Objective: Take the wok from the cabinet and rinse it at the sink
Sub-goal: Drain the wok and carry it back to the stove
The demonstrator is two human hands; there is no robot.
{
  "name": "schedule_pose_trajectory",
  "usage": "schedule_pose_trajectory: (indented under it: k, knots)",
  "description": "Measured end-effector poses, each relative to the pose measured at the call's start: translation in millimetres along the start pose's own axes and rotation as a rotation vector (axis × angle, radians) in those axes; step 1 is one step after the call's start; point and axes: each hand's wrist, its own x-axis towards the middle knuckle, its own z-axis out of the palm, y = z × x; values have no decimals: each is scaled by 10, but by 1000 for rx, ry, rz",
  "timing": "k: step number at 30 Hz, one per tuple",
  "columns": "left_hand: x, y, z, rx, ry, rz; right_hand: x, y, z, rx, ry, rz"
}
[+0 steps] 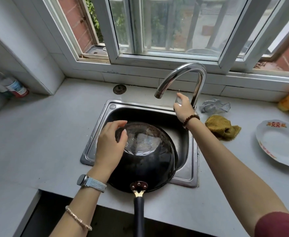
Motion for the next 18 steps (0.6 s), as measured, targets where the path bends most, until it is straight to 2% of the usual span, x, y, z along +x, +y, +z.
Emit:
schedule_pose_trajectory:
  k: [8, 12, 18]
  knots:
    - [-446, -264, -153, -141, -107, -23, -1353, -122, -29, 240, 60, 127]
    - [-752, -459, -213, -239, -223, -65, -2035, -119, 143, 311, 110, 239]
    - [-1229, -687, -224, -307, -415, -123, -2907, 20, 600, 242, 58, 429]
